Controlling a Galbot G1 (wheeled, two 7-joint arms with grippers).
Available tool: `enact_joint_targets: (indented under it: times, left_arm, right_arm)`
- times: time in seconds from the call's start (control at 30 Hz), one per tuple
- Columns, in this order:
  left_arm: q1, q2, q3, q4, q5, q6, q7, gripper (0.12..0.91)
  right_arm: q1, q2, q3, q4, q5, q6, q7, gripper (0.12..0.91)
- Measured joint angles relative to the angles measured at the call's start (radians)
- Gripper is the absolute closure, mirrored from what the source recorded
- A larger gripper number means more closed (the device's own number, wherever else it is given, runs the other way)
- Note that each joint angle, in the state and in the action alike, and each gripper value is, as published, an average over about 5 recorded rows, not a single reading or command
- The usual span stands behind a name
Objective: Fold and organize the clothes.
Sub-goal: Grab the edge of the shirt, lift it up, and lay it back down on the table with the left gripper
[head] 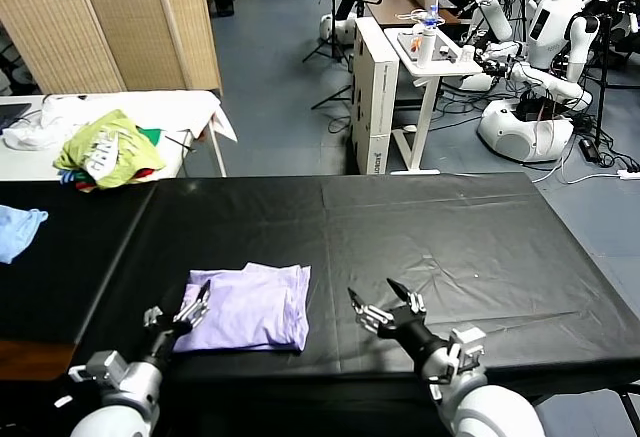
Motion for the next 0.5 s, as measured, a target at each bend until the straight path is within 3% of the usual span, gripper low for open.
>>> enact_joint_targets:
  times: [0.27, 0.5]
  left_arm:
    - [0.007, -0.014, -0.005, 0.033, 0.004, -0.015, 0.002, 0.124]
    - [0.004, -0.018, -0.009, 0.065, 0.004, -0.030, 0.010, 0.217]
  right_arm:
    - [-0.006, 0.000, 0.002, 0.011, -0.002, 0.000, 0.003, 0.118]
    - [-0.014, 0.000, 0.005, 0.016, -0.005, -0.001, 0.003, 0.118]
